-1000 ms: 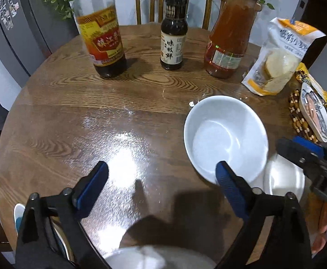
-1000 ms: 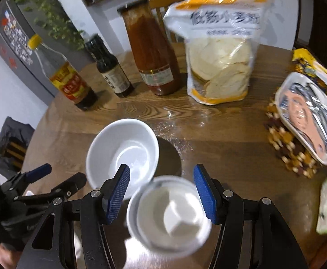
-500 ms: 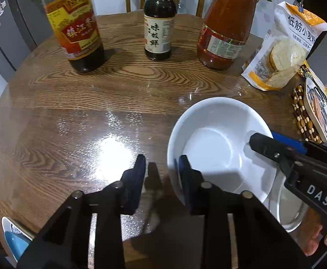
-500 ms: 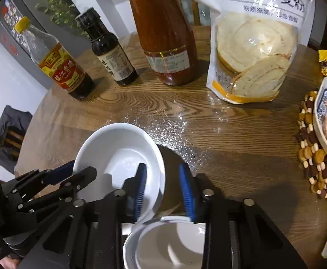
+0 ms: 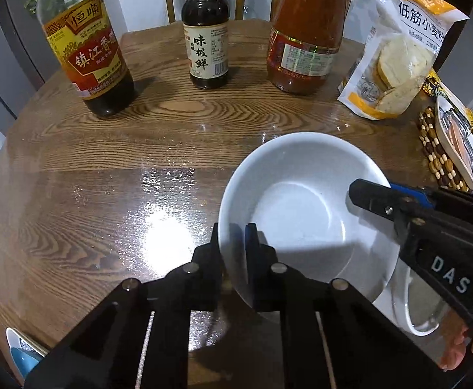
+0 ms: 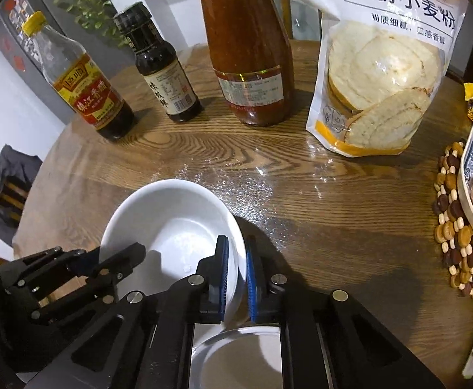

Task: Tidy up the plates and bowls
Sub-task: 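Grasp the rim of a white bowl with the left gripper, then carry the white bowl toward the large white bowl with the left gripper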

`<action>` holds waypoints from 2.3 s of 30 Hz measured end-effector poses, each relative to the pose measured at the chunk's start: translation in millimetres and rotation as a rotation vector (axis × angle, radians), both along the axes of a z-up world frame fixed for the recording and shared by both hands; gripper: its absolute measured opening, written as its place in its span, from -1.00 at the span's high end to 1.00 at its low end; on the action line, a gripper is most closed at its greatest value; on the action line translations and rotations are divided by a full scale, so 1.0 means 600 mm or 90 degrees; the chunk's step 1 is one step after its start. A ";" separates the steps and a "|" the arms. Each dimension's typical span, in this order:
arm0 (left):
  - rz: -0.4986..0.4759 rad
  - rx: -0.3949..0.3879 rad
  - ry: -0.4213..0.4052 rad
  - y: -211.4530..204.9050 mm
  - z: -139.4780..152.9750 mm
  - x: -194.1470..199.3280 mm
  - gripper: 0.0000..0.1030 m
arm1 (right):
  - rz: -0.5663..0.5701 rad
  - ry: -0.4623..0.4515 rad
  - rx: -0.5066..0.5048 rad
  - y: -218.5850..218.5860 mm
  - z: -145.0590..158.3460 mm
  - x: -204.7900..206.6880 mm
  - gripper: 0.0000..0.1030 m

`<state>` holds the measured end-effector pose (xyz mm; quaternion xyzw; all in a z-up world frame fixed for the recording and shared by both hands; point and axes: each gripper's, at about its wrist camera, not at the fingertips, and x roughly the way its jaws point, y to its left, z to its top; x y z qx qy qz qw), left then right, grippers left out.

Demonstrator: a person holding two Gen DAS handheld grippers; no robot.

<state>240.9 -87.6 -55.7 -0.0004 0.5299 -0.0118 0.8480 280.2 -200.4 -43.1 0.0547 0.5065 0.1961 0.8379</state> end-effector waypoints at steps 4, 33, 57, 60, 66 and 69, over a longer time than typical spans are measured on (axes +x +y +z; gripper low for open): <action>0.002 0.004 -0.027 0.006 0.020 -0.017 0.79 | -0.003 -0.015 0.019 -0.003 0.013 -0.014 0.77; -0.060 0.022 -0.194 -0.030 0.161 -0.190 0.76 | -0.062 -0.149 0.073 -0.061 0.153 -0.228 0.77; -0.154 -0.002 -0.163 -0.096 0.140 -0.341 0.76 | -0.115 -0.078 0.061 -0.131 0.115 -0.405 0.77; -0.152 -0.007 -0.149 -0.091 0.130 -0.353 0.75 | -0.109 -0.065 0.060 -0.124 0.105 -0.415 0.77; -0.117 0.001 -0.135 -0.052 0.116 -0.367 0.75 | -0.069 -0.047 0.065 -0.084 0.087 -0.418 0.77; -0.093 0.007 -0.134 -0.027 0.113 -0.368 0.75 | -0.044 -0.047 0.066 -0.059 0.084 -0.415 0.77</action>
